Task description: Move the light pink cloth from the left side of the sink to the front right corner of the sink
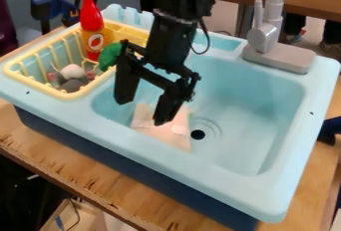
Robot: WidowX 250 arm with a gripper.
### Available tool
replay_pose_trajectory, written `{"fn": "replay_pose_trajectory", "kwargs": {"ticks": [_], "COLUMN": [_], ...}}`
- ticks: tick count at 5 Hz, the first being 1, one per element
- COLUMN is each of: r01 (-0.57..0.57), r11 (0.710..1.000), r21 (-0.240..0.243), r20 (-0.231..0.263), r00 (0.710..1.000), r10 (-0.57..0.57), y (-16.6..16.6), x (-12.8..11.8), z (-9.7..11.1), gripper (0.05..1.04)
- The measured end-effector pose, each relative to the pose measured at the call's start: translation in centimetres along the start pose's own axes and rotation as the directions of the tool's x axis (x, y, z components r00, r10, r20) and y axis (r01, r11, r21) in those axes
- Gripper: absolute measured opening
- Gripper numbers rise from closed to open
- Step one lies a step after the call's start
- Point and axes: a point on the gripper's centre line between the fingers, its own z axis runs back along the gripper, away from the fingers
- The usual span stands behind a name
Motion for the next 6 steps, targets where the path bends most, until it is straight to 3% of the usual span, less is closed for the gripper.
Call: {"fn": "replay_pose_trajectory", "kwargs": {"ticks": [1,6], "r01": [0.008,0.114], "r11": [1.0,0.989], "r21": [-0.006,-0.095], "r20": [-0.022,0.042], "r00": [1.0,0.993], "r10": [-0.008,-0.11], "y": [-0.3,-2.0], "x": [0.3,2.6], "z": [-1.1,-2.6], "gripper": [1.0,1.0]}}
